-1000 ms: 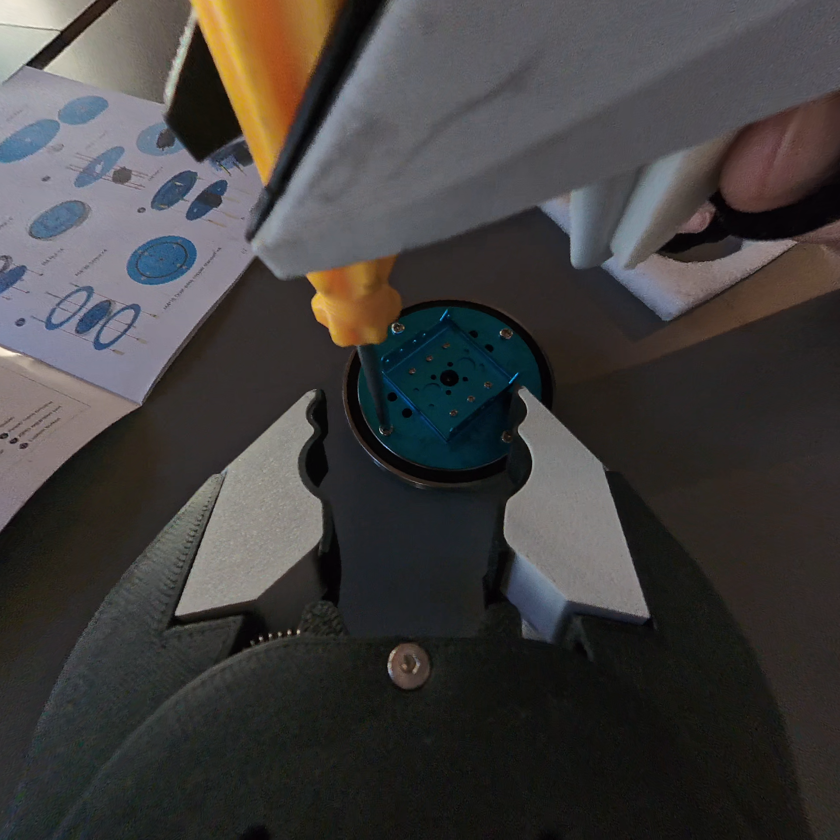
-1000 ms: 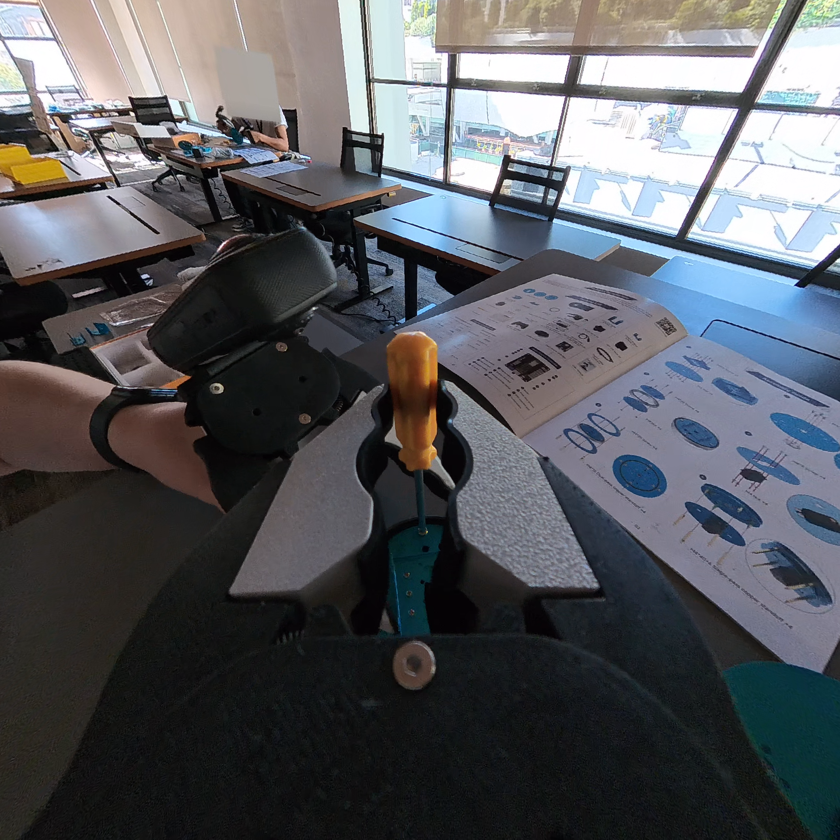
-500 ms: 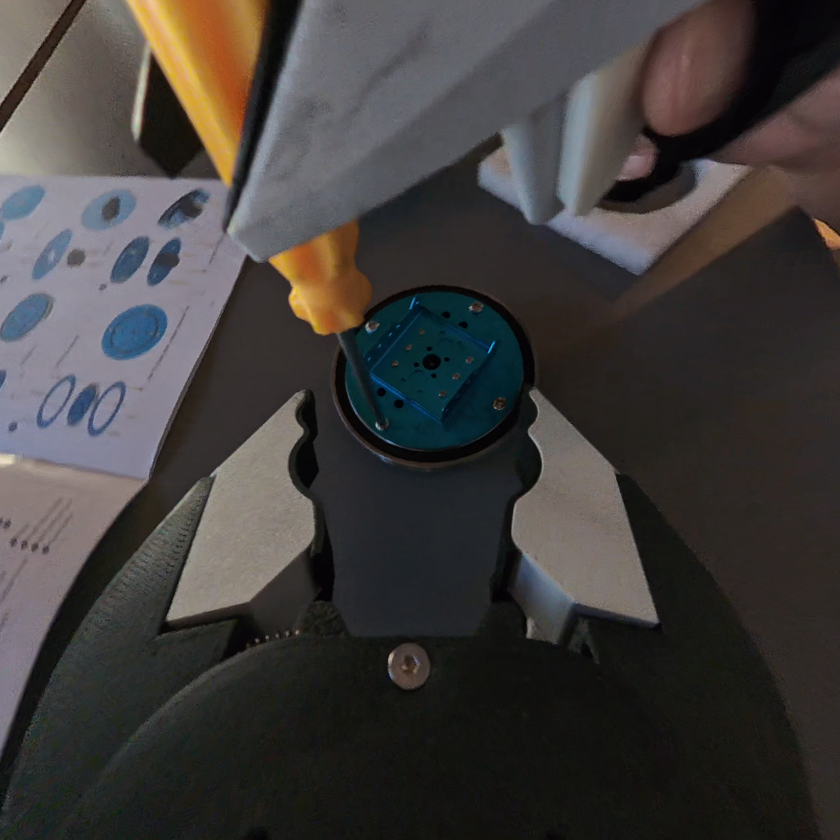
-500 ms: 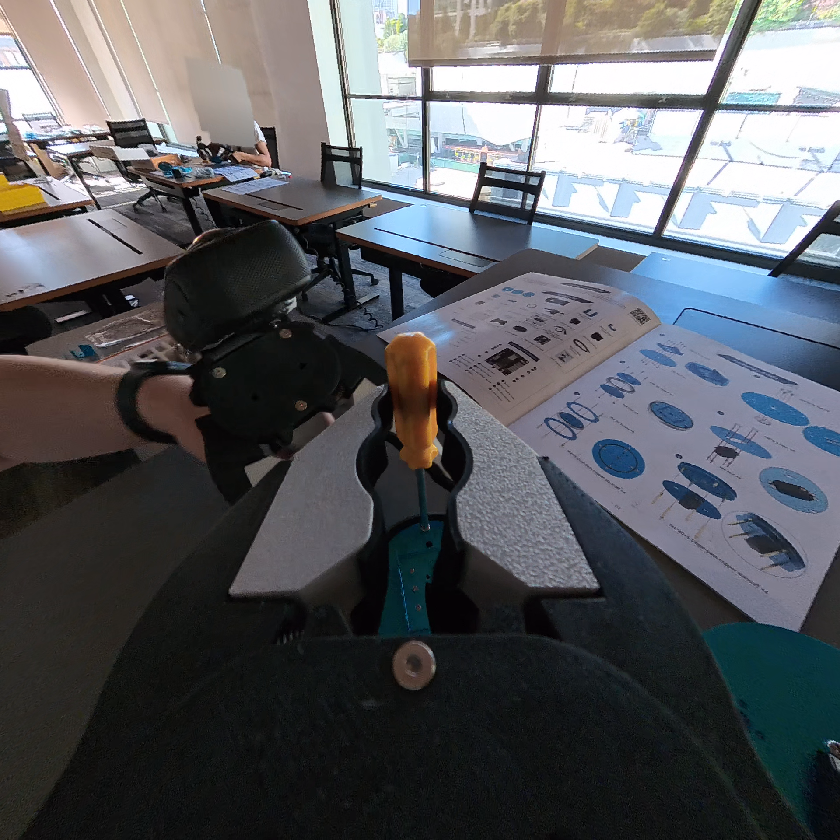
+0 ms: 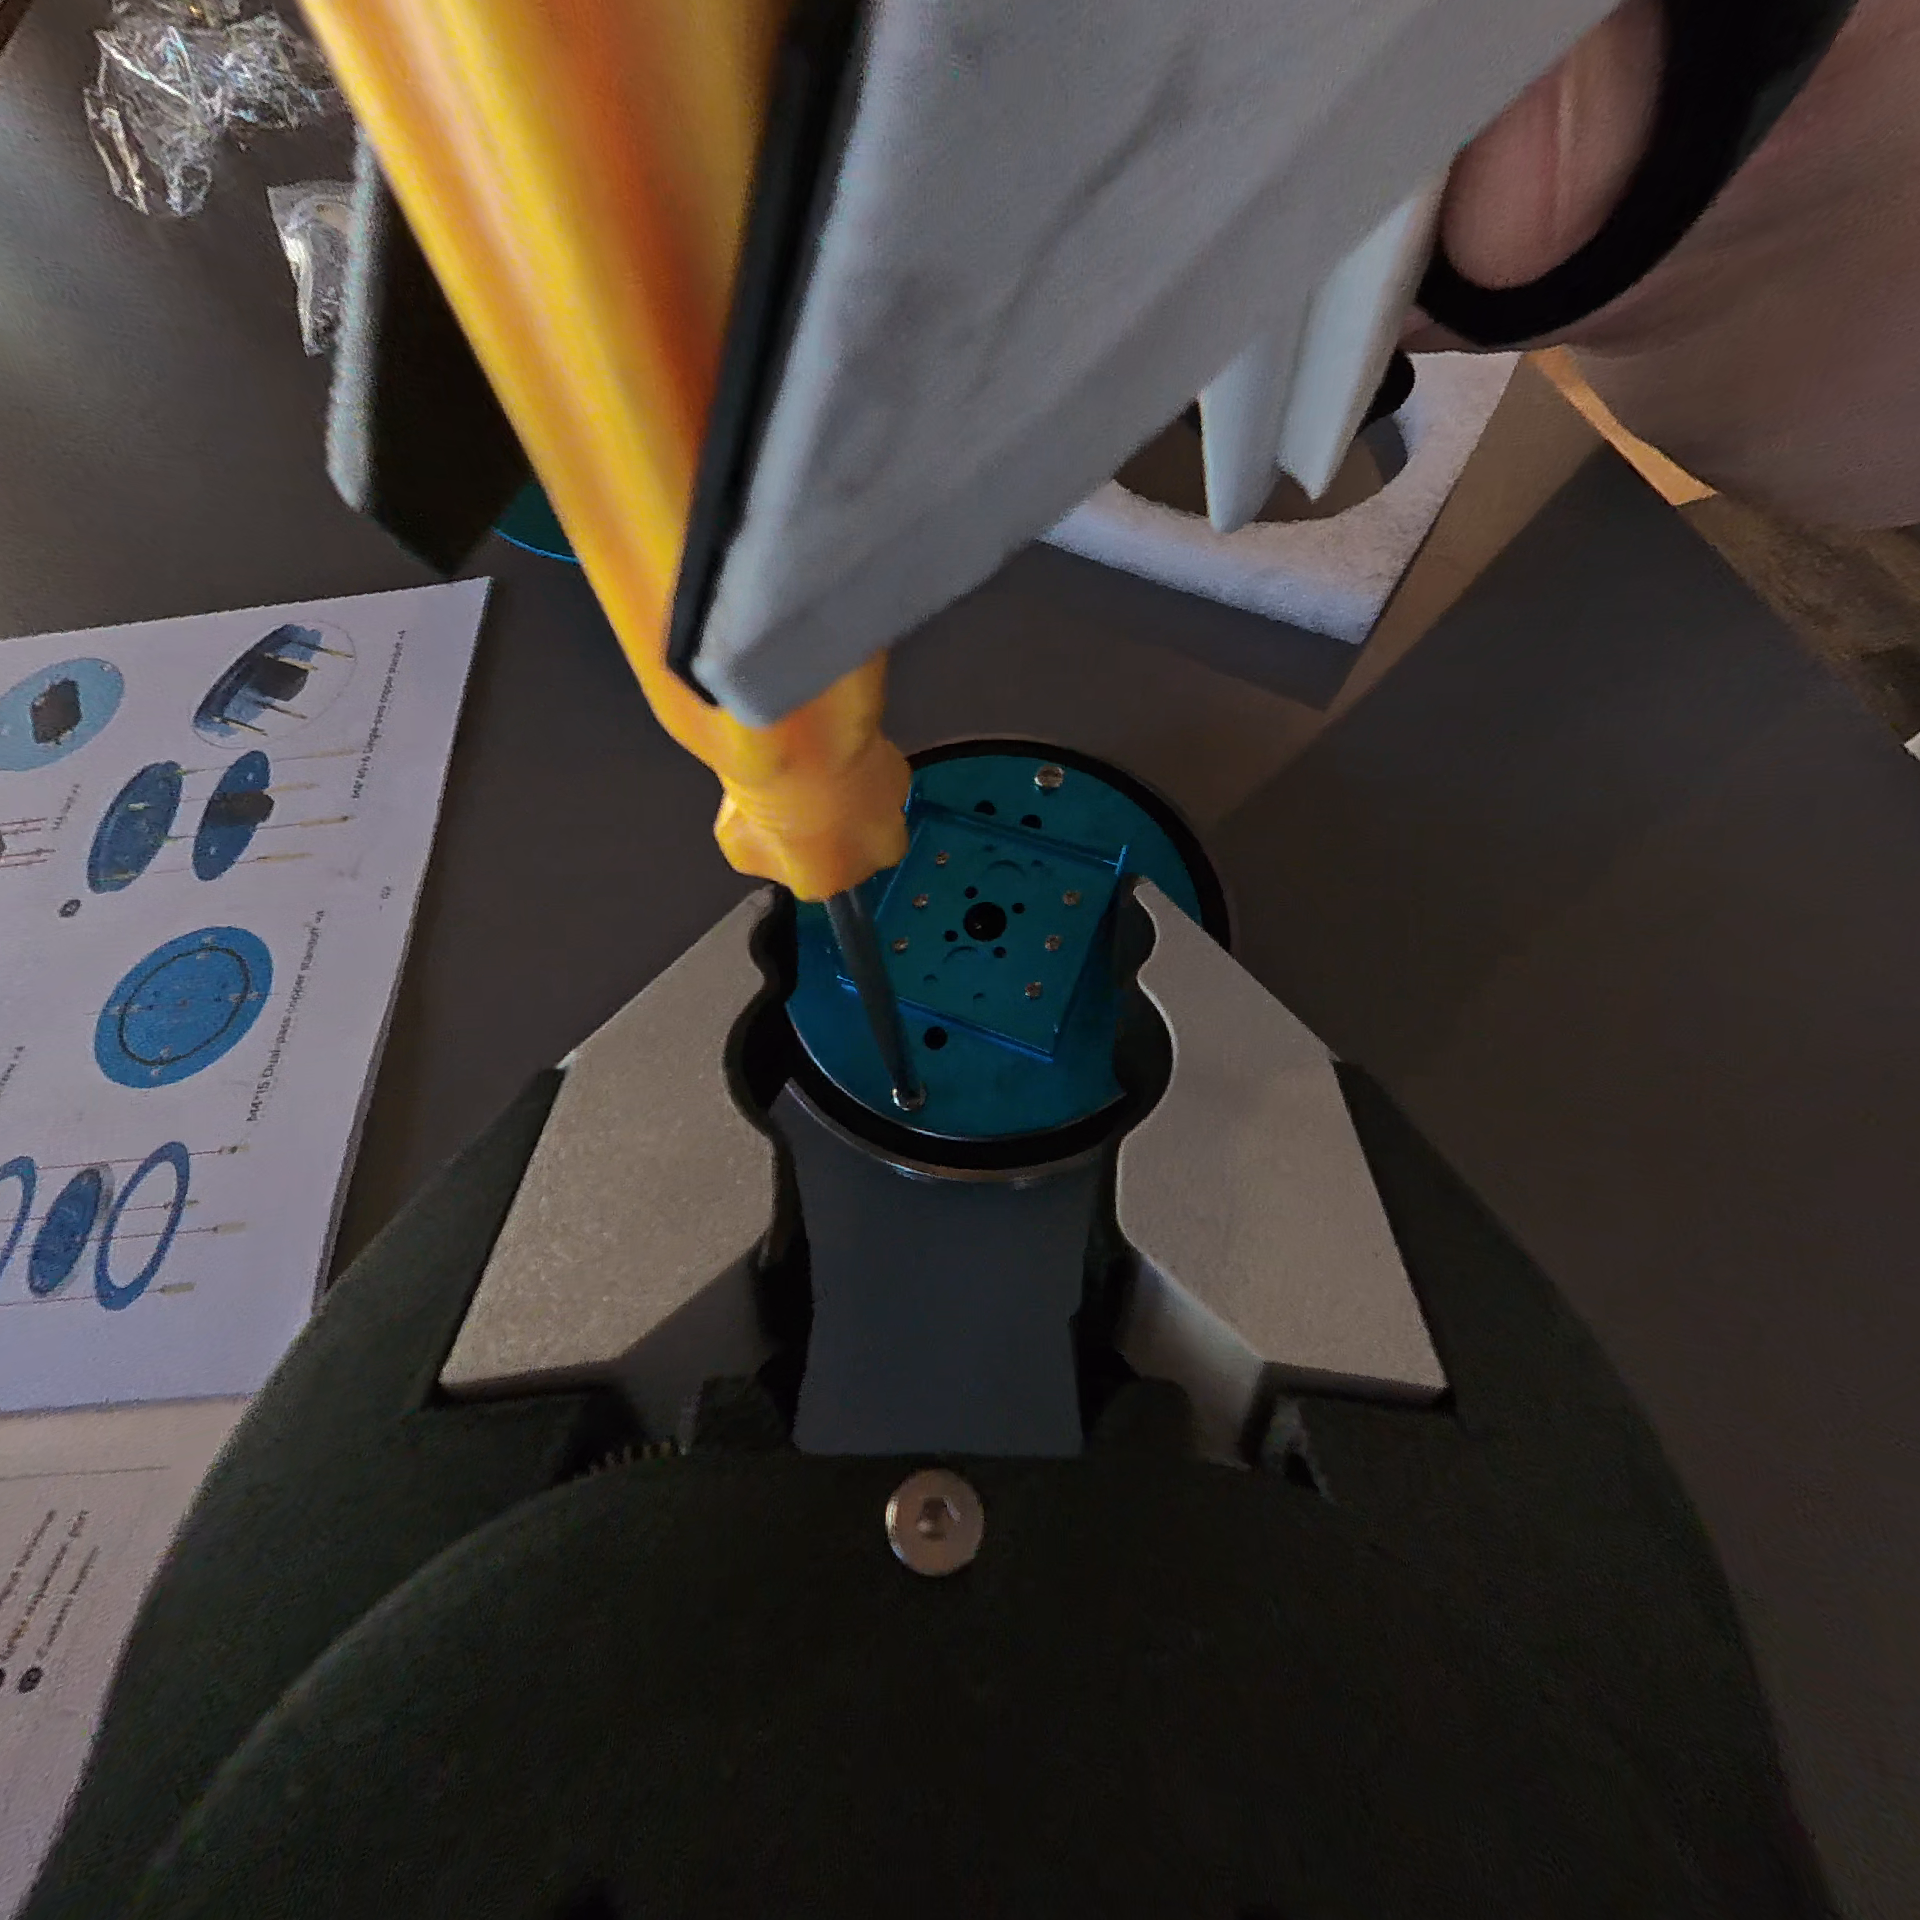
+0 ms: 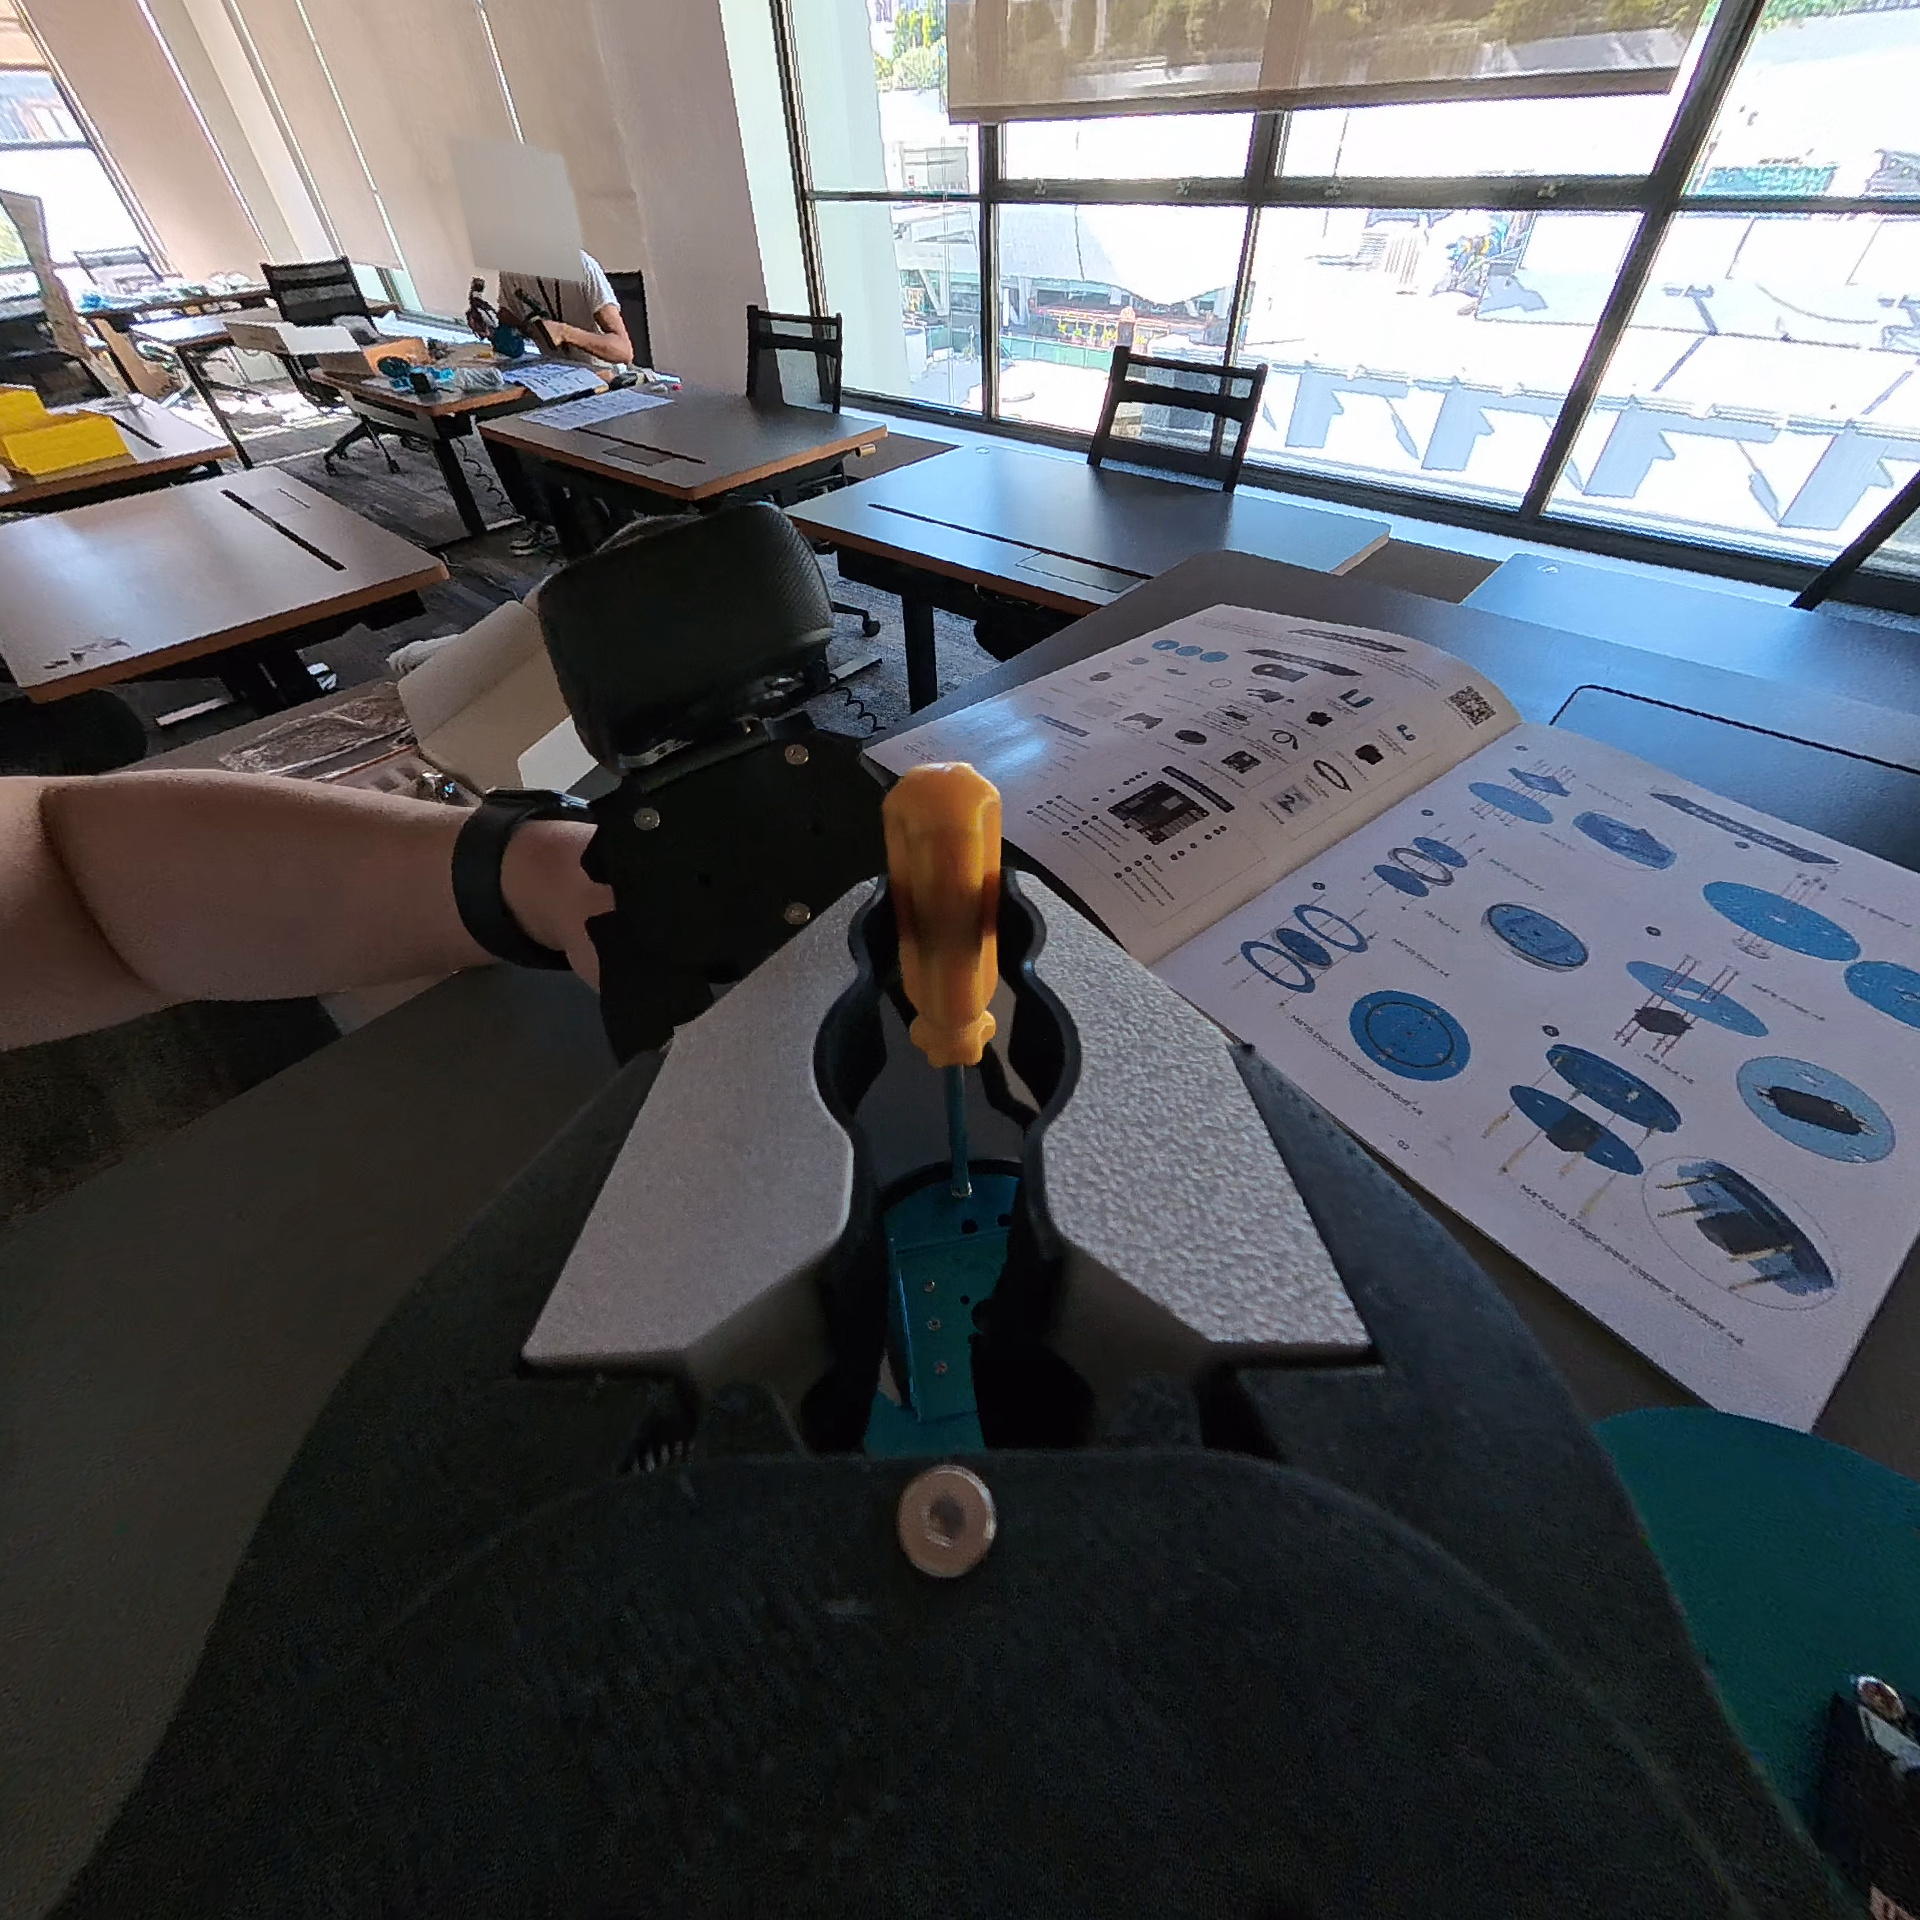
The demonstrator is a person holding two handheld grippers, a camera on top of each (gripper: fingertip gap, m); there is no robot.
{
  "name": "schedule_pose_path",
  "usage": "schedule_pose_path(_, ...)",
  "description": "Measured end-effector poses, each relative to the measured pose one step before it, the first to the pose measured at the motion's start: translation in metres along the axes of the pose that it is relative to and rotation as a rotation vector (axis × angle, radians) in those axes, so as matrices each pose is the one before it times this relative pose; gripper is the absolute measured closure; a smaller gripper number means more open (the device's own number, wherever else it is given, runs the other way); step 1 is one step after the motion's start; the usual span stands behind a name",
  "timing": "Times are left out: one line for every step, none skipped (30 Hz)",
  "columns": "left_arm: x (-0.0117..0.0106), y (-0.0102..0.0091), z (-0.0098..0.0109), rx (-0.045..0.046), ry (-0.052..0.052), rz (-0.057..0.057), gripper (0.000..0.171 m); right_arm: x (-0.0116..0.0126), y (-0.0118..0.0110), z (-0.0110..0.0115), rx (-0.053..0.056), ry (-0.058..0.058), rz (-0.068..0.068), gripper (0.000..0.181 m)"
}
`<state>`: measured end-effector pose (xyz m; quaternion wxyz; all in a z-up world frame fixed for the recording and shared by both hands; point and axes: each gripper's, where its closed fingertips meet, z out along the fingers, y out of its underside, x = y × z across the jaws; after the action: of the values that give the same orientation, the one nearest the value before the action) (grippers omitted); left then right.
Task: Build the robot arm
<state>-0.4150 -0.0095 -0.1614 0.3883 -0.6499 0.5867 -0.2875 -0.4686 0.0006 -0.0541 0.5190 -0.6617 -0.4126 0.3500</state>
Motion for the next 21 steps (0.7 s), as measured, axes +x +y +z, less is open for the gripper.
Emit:
schedule_pose_path(0.00238, 0.00052, 0.00015, -0.00348, 0.0167, -0.0127, 0.115, 0.00052, 0.00004, 0.00014, -0.0023, 0.0019, 0.0002, 0.163)
schedule_pose_path(0.00040, 0.00022, 0.00030, -0.00269, -0.0010, -0.0167, 0.116, 0.00059, 0.00000, 0.00008, -0.0018, 0.0035, -0.0001, 0.163)
schedule_pose_path(-0.00040, 0.00010, 0.00010, -0.00079, -0.0098, -0.0076, 0.116, 0.00006, -0.00002, 0.00007, -0.0007, 0.0023, -0.0019, 0.163)
schedule_pose_path(-0.00005, -0.00005, 0.00005, -0.00044, -0.0100, -0.0046, 0.116, -0.00026, -0.00009, 0.00026, 0.0003, 0.0015, 0.0005, 0.163)
schedule_pose_path(-0.00009, -0.00012, 0.00016, -0.00037, -0.0102, -0.0068, 0.116, -0.00056, -0.00010, 0.00033, 0.0005, 0.0031, -0.0004, 0.163)
schedule_pose_path(-0.00012, -0.00001, 0.00027, -0.00090, -0.0111, -0.0093, 0.115, -0.00049, -0.00015, 0.00041, 0.0009, 0.0057, -0.0043, 0.163)
schedule_pose_path(-0.00009, -0.00029, 0.00029, -0.00071, -0.0126, -0.0093, 0.115, -0.00092, -0.00014, 0.00060, 0.0004, 0.0052, -0.0058, 0.163)
schedule_pose_path(-0.00012, -0.00004, 0.00038, -0.00137, -0.0136, -0.0134, 0.115, -0.00055, -0.00012, 0.00054, -0.0006, 0.0085, -0.0063, 0.163)
schedule_pose_path(-0.00020, -0.00021, 0.00044, -0.00127, -0.0156, -0.0129, 0.115, -0.00080, -0.00014, 0.00072, -0.0008, 0.0076, -0.0078, 0.163)
schedule_pose_path(-0.00002, -0.00024, 0.00033, -0.00056, -0.0164, -0.0084, 0.115, -0.00042, -0.00019, 0.00061, -0.0013, 0.0086, -0.0062, 0.163)
schedule_pose_path(-0.00036, -0.00021, 0.00041, -0.00114, -0.0161, -0.0111, 0.115, -0.00015, -0.00007, 0.00041, -0.0020, 0.0090, -0.0035, 0.163)
schedule_pose_path(-0.00049, -0.00009, 0.00022, -0.00091, -0.0164, -0.0137, 0.115, 0.00040, -0.00002, 0.00026, -0.0013, 0.0091, -0.0017, 0.163)
schedule_pose_path(-0.00081, -0.00016, 0.00030, -0.00070, -0.0176, -0.0108, 0.115, 0.00041, 0.00003, 0.00004, 0.0004, 0.0064, 0.0006, 0.163)
schedule_pose_path(-0.00091, -0.00016, 0.00034, -0.00098, -0.0211, -0.0159, 0.115, 0.00045, -0.00003, 0.00000, 0.0019, 0.0054, 0.0024, 0.163)
schedule_pose_path(-0.00094, -0.00025, 0.00044, -0.00103, -0.0230, -0.0135, 0.115, -0.00001, -0.00002, -0.00013, 0.0020, 0.0019, 0.0015, 0.163)
schedule_pose_path(-0.00089, -0.00039, 0.00037, -0.00047, -0.0243, -0.0122, 0.115, -0.00021, 0.00003, -0.00015, 0.0016, -0.0001, 0.0005, 0.163)
schedule_pose_path(-0.00063, -0.00018, 0.00026, -0.00063, -0.0213, -0.0120, 0.115, 0.00015, 0.00001, -0.00026, 0.0020, 0.0019, -0.0013, 0.163)
schedule_pose_path(-0.00019, -0.00008, -0.00018, 0.00007, -0.0151, -0.0076, 0.115, 0.00002, 0.00013, -0.00039, 0.0013, 0.0005, -0.0016, 0.163)
schedule_pose_path(0.00023, -0.00009, -0.00046, 0.00174, -0.0093, 0.0043, 0.115, 0.00010, -0.00004, -0.00025, 0.0008, -0.0007, -0.0019, 0.163)
schedule_pose_path(0.00072, -0.00019, -0.00042, 0.00242, -0.0007, 0.0112, 0.115, 0.00039, 0.00011, -0.00045, 0.0007, 0.0008, -0.0031, 0.163)
schedule_pose_path(0.00215, 0.00009, -0.00024, 0.00021, 0.0145, 0.0059, 0.111, 0.00061, 0.00014, -0.00048, 0.0007, 0.0012, -0.0004, 0.163)
